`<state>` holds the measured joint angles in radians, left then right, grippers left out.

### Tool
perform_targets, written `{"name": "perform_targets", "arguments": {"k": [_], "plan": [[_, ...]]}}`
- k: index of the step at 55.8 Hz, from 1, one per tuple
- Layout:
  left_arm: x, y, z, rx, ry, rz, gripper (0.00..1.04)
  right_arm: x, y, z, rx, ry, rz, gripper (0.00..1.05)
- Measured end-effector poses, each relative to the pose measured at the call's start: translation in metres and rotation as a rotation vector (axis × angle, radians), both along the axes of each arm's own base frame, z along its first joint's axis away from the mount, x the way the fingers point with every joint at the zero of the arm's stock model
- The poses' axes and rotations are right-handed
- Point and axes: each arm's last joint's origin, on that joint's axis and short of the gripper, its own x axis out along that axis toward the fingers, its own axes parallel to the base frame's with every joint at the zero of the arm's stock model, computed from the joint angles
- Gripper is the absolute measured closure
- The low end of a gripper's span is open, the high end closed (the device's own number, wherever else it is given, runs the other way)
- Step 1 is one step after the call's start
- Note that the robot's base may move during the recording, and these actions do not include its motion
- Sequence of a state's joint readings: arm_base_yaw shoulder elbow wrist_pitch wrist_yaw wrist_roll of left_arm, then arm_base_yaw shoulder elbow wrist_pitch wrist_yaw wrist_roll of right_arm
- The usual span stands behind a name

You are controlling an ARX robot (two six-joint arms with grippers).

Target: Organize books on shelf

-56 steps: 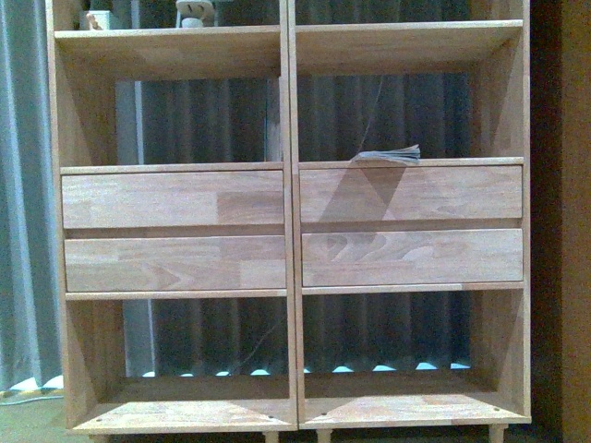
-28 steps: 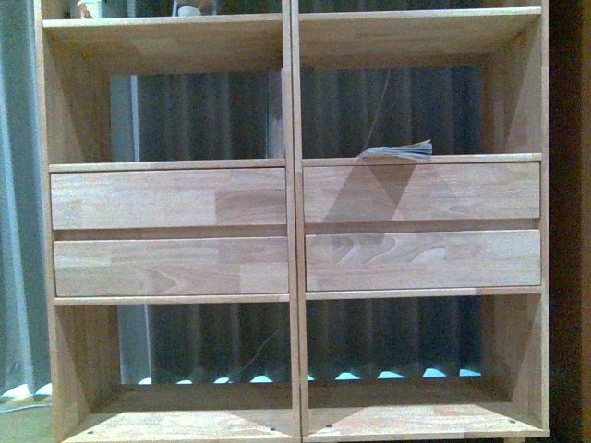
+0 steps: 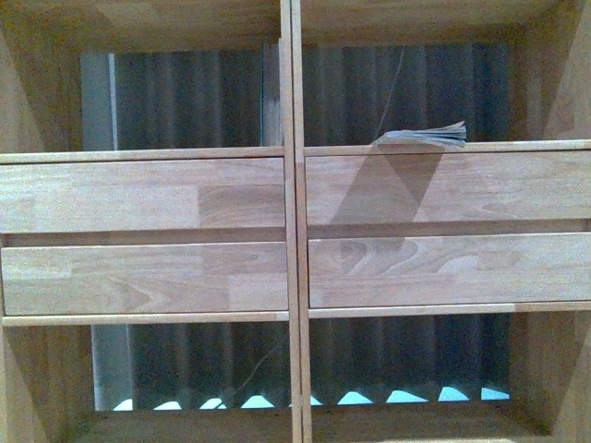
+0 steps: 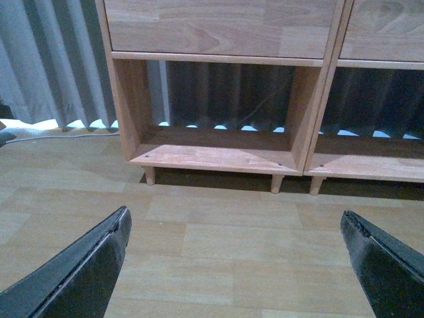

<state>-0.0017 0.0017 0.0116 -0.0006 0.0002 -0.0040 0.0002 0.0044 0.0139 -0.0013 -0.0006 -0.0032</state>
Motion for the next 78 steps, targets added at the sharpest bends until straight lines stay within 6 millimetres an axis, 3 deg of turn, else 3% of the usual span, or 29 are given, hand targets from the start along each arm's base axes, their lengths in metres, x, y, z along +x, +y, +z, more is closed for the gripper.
{"name": "perform_targets", "arguments": {"k": [78], "plan": [[0.0000, 0.0000, 0.0000, 0.000, 0.000, 0.000, 0.07, 0.0000, 0.0000, 0.0000, 0.000, 0.000, 0.000, 0.07]]}}
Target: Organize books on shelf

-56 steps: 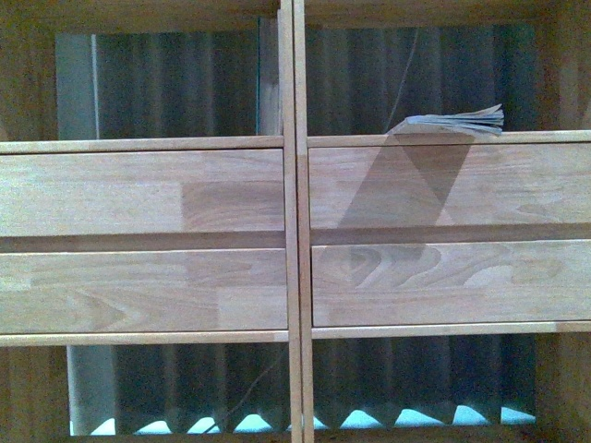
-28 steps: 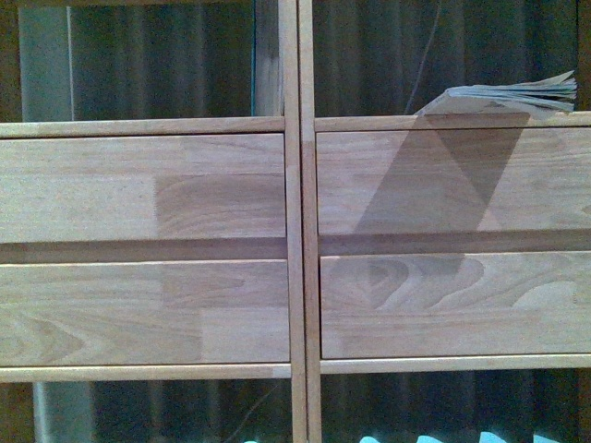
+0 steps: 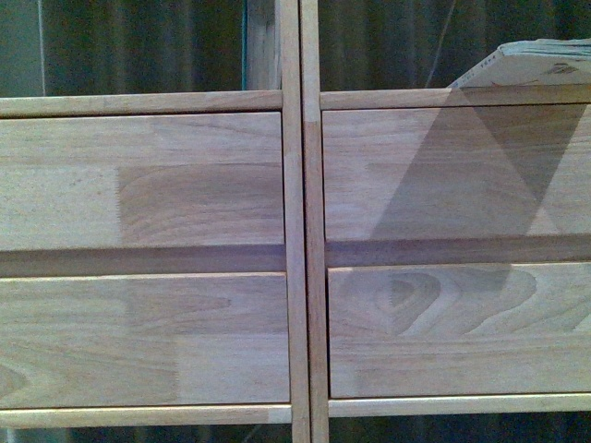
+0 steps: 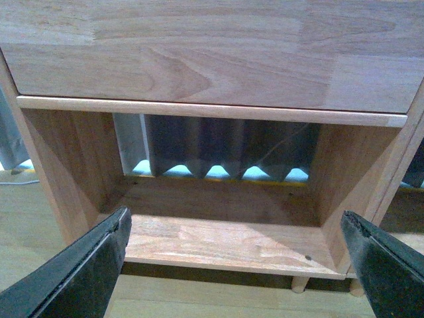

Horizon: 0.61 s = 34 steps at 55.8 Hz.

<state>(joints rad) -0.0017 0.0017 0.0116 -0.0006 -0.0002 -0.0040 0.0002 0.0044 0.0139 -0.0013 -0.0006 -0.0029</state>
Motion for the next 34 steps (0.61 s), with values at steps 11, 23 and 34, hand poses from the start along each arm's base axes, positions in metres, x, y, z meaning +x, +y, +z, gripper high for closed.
{"name": "perform_targets", "arguments": {"k": [11, 23, 34], "plan": [[0.0000, 0.0000, 0.0000, 0.000, 0.000, 0.000, 0.07, 0.0000, 0.0000, 0.0000, 0.000, 0.000, -0.001, 0.07], [0.0000, 0.0000, 0.0000, 0.000, 0.000, 0.000, 0.07, 0.0000, 0.0000, 0.0000, 0.000, 0.000, 0.000, 0.07], [0.0000, 0.0000, 0.0000, 0.000, 0.000, 0.000, 0.07, 0.0000, 0.0000, 0.0000, 0.000, 0.000, 0.000, 0.07]]}}
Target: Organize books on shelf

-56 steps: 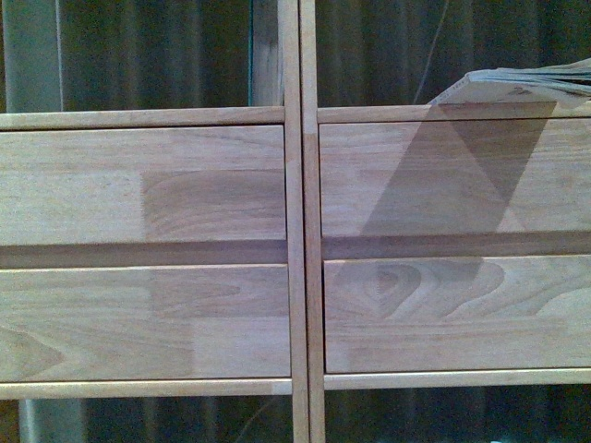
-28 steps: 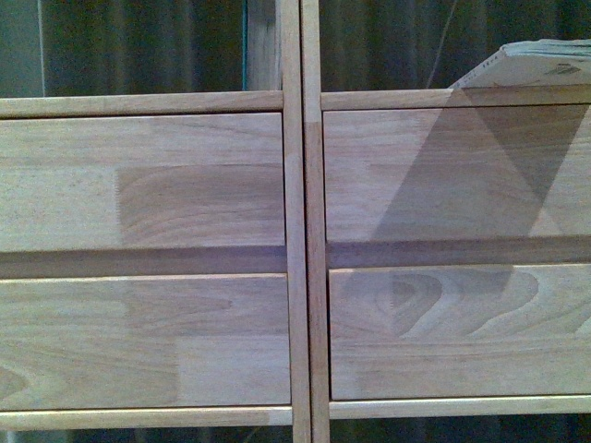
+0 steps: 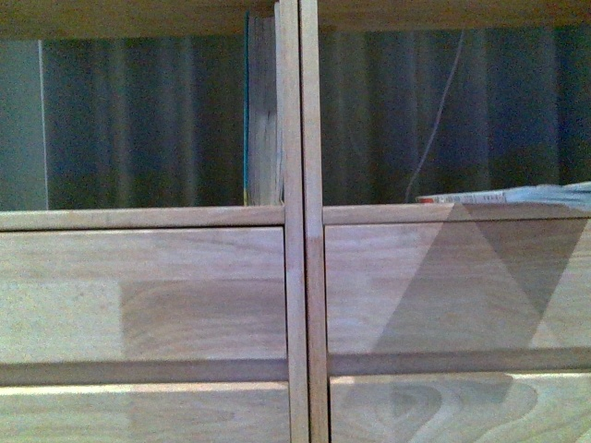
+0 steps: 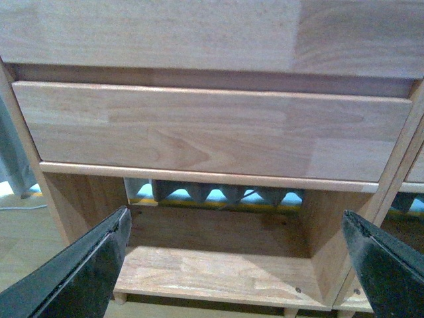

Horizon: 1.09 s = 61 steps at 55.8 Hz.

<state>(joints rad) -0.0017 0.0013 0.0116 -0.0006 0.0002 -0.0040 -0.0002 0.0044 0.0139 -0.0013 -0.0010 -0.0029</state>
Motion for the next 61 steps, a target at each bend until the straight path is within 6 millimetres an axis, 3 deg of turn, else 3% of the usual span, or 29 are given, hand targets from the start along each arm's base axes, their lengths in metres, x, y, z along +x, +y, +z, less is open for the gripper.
{"name": "perform_targets", "arguments": {"k": [11, 15, 20, 27, 37, 51, 61], "plan": [[0.000, 0.000, 0.000, 0.000, 0.000, 0.000, 0.07, 0.000, 0.000, 0.000, 0.001, 0.000, 0.000, 0.07], [0.000, 0.000, 0.000, 0.000, 0.000, 0.000, 0.07, 0.002, -0.001, 0.000, 0.111, 0.082, 0.167, 0.07], [0.000, 0.000, 0.000, 0.000, 0.000, 0.000, 0.07, 0.014, -0.010, 0.021, 0.359, 0.134, 0.364, 0.07], [0.000, 0.000, 0.000, 0.000, 0.000, 0.000, 0.07, 0.056, -0.017, 0.078, 0.575, 0.044, 0.391, 0.07], [0.000, 0.000, 0.000, 0.000, 0.000, 0.000, 0.07, 0.112, -0.006, 0.111, 0.818, 0.057, 0.392, 0.07], [0.000, 0.000, 0.000, 0.000, 0.000, 0.000, 0.07, 0.198, 0.000, 0.127, 1.090, 0.081, 0.277, 0.07], [0.000, 0.000, 0.000, 0.000, 0.000, 0.000, 0.07, 0.229, -0.006, 0.126, 1.150, 0.113, 0.202, 0.07]]}}
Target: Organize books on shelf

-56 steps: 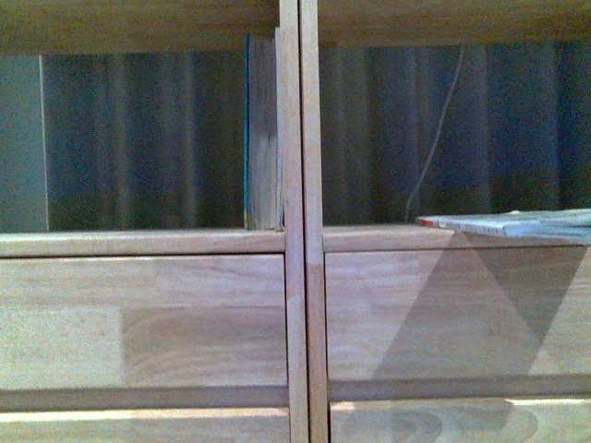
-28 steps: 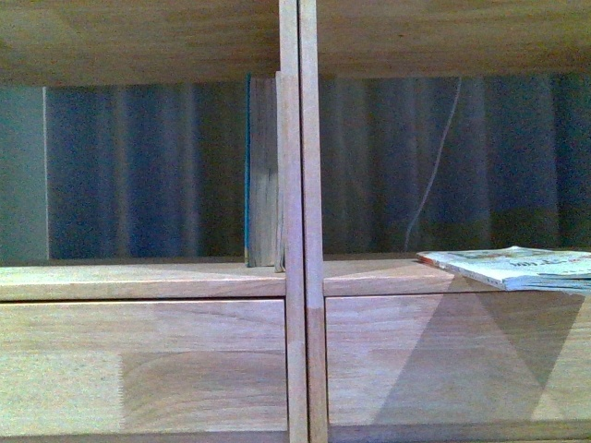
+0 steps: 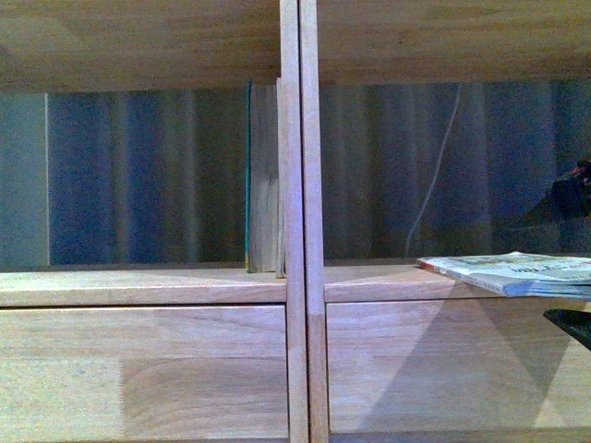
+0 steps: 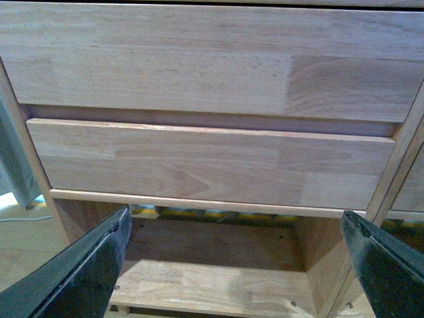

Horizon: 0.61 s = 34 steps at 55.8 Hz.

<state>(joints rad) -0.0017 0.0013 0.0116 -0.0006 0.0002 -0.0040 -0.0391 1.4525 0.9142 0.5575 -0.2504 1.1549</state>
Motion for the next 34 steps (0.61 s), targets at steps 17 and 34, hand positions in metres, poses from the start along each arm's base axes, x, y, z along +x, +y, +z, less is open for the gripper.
{"name": "perform_targets", "arguments": {"k": [17, 34], "plan": [[0.000, 0.000, 0.000, 0.000, 0.000, 0.000, 0.07, 0.010, -0.006, -0.001, 0.002, 0.024, -0.047, 0.34], [0.000, 0.000, 0.000, 0.000, 0.000, 0.000, 0.07, -0.006, -0.007, 0.003, -0.008, -0.028, -0.011, 0.85]]}}
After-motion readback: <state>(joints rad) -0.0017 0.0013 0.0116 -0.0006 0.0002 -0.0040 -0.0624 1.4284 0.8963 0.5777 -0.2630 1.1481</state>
